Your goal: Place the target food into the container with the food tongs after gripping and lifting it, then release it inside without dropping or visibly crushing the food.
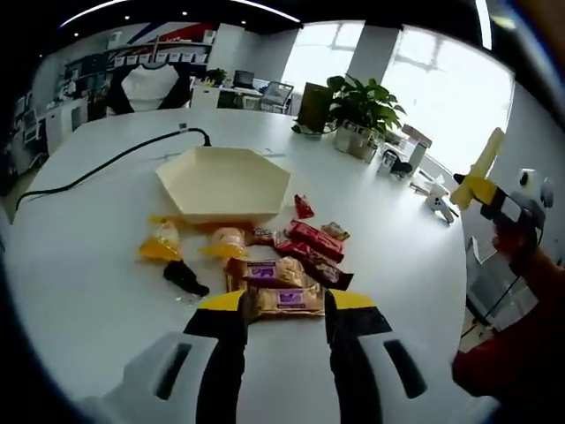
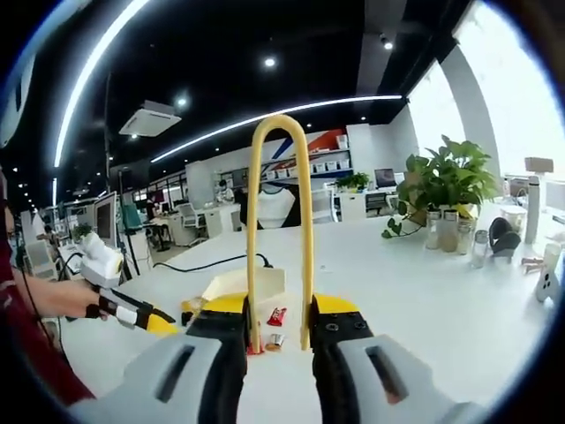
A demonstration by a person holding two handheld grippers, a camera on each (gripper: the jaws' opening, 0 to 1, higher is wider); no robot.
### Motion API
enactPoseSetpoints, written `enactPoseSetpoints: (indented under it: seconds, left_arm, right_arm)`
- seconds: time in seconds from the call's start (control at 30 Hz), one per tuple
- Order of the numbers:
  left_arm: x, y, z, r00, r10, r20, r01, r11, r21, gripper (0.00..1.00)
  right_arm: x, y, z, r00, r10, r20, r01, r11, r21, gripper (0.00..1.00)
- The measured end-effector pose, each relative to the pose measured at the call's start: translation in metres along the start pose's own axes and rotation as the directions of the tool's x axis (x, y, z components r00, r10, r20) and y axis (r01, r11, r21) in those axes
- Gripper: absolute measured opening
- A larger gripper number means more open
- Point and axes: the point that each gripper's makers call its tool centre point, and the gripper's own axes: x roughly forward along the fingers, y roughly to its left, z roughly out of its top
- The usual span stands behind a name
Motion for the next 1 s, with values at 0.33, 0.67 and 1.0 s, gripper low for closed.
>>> enactPoseSetpoints:
  seconds: [0.33,0.67,1.0]
  left_arm:
    - [0.026,0.003,-0.015,0.998,0.047,-0.045,-0.044,0.997,0.059,0.41]
    - [0.033,0.002,-0.015,0.996,0.056,-0.064,-0.047,0.991,0.126,0.45]
    - [0.031,0.003,-0.016,0.994,0.049,-0.098,-0.028,0.98,0.199,0.4]
  right_arm:
    - [0.002,-0.009,0.0,1.0,-0.013,-0.016,0.013,1.0,0.009,0.23]
    - [0.002,-0.016,-0.001,0.999,-0.024,-0.029,0.025,0.999,0.031,0.23]
    - [0.003,-0.018,-0.002,0.999,-0.024,-0.035,0.025,0.999,0.038,0.23]
